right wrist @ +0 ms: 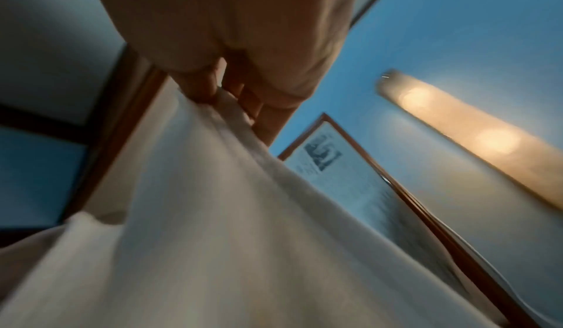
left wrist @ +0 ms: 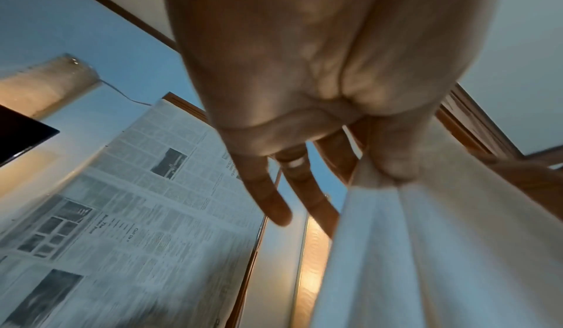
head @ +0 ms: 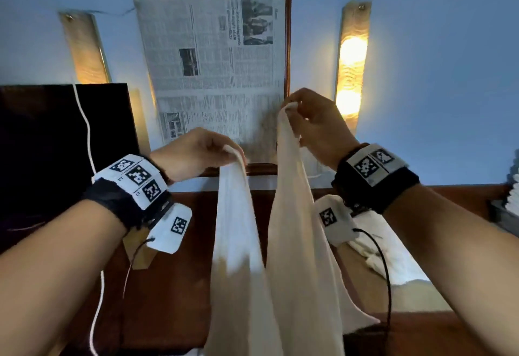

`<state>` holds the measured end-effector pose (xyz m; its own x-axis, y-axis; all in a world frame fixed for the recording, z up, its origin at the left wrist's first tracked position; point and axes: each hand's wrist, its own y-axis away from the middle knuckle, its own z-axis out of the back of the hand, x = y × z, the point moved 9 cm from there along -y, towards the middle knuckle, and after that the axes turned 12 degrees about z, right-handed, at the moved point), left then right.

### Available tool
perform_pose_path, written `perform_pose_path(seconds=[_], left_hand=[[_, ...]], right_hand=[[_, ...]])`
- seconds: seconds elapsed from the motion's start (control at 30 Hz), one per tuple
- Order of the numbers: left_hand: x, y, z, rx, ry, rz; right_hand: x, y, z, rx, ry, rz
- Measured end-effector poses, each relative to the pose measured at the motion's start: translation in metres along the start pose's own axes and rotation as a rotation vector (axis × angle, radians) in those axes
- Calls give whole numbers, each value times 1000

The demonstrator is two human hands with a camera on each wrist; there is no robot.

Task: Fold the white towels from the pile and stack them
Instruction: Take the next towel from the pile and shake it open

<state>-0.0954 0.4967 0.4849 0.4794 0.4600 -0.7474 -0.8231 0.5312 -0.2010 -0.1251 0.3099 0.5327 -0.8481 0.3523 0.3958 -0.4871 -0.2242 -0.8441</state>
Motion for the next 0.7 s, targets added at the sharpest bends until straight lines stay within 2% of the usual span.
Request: perform_pose_path(seconds=[0.07, 0.13, 0.23, 0.33, 0.47, 0.6, 0.7], left_hand=[[-8, 1, 13, -138, 156, -77], [-15, 3, 27, -287, 298, -127], [-28, 5, 34, -373, 384, -188], [-36, 1, 32, -378, 417, -211], [-41, -9, 23, -311, 550, -175], [-37, -18, 20, -296, 619, -142], [-35, -24, 15, -273, 621, -104]], right_hand=[[30, -13, -14, 101, 35, 99], [45, -21, -20, 145, 4, 117], [56, -31, -21, 164, -17, 128], [65, -39, -23, 211, 8, 163], [64, -43, -23, 225, -18, 176], [55, -46, -24, 264, -8, 148], [44, -43, -31, 360, -39, 67]])
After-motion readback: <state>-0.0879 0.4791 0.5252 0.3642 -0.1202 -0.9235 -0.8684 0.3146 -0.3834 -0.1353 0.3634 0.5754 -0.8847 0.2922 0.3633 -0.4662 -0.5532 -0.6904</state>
